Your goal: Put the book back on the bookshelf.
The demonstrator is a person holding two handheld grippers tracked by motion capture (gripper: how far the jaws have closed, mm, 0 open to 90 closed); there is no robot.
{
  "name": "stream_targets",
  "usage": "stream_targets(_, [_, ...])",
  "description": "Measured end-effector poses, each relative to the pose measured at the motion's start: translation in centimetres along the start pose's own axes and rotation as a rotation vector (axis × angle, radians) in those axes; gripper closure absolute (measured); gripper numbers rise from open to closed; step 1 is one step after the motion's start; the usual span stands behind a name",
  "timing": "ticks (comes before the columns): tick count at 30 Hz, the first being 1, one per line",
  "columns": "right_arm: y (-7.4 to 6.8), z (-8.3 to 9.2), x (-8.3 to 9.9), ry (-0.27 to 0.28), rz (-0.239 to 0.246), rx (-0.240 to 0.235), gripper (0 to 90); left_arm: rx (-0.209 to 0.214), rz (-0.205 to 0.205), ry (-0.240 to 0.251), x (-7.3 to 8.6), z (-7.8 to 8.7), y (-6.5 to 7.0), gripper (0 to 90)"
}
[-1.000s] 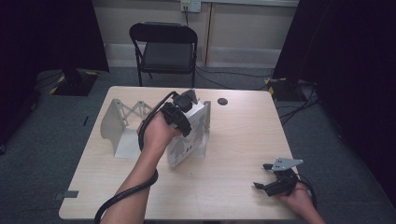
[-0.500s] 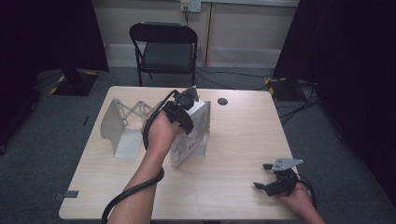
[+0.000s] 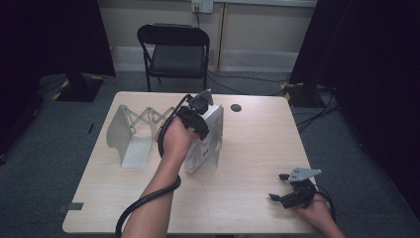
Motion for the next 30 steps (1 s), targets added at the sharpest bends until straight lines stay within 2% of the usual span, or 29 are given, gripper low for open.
stream_targets(5, [0.0,0.0,0.0,0.0,0.0,0.0,10.2,0.0,0.003,0.0,-0.4,-0.2,0.2,53.5])
stream_targets(7, [0.0,0.0,0.0,0.0,0.0,0.0,10.2,0.009,0.022,0.005,-0.4,-0.3,0.2,53.5])
stream_targets(8, [0.0,0.0,0.0,-0.001,0.0,0.0,10.2,0.004,0.016,0.0,-0.4,-0.2,0.0,53.5])
stream_targets(15, [0.0,0.0,0.0,-0.001,-0.001,0.0,10.2,0.005,0.049,-0.007,-0.5,-0.5,-0.3,53.5])
stream_targets(16, [0.0,0.0,0.0,0.0,0.0,0.0,10.2,0.009,0.055,-0.006,-0.5,-0.6,-0.3,53.5])
stream_targets(17, [0.0,0.0,0.0,0.0,0.0,0.0,10.2,0.005,0.045,-0.003,-0.5,-0.6,-0.5,53.5])
stream_targets(19, [0.0,0.0,0.0,0.0,0.0,0.0,10.2,0.012,0.062,0.008,-0.5,-0.7,-0.6,53.5])
stream_targets(30, [0.0,0.0,0.0,0.0,0.0,0.0,10.2,-0.007,0.102,0.016,-0.9,-0.9,-1.0,53.6])
Point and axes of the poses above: each handheld gripper's, and its own axes: z roughly backward along the jaws, x roughly out of its underside, y roughly to its right, the point moved 5 cm from there along -z, roughly forward along the jaws, and after that the axes turned 13 degrees about -y, right-handed, at the moved point
